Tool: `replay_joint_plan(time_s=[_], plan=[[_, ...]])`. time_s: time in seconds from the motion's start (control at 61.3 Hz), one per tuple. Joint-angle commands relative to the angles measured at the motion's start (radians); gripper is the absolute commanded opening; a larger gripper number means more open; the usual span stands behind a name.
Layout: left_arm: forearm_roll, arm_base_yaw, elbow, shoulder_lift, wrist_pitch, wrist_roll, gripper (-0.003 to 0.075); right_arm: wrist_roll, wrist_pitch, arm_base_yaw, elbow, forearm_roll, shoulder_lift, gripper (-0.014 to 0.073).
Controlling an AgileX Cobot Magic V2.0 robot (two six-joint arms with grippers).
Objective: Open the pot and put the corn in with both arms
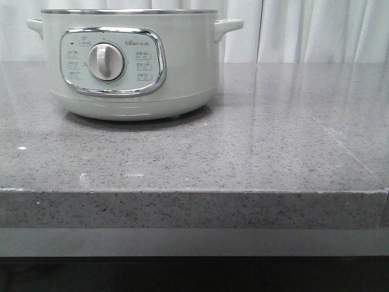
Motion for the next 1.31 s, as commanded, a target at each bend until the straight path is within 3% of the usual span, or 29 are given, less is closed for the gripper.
replay_joint_plan(time_s=[0.0,0.392,0.685,1.044,1.289], plan=[[-0.016,-0.007,-0.037,-0.004,-0.143,-0.006,0.0218,0.001,-0.099,-0.005,0.011,0.008,-0.041,0.0548],[-0.016,-0.007,-0.037,-0.004,-0.143,-0.006,0.0218,0.001,-0.198,-0.005,0.090,0.008,-0.089,0.0548],[-0.016,-0.007,-0.037,-0.004,-0.145,-0.006,0.0218,0.001,-0.180,-0.005,0.090,0.008,-0.089,0.0548],[-0.023,-0.007,-0.042,0.122,-0.365,-0.006,0.0218,0.001,-0.180,-0.005,0.090,0.008,-0.089,0.0548],[-0.023,-0.007,-0.174,0.346,-0.425,-0.006,0.0218,0.001,-0.180,-0.005,0.090,0.008,-0.089,0.0548]])
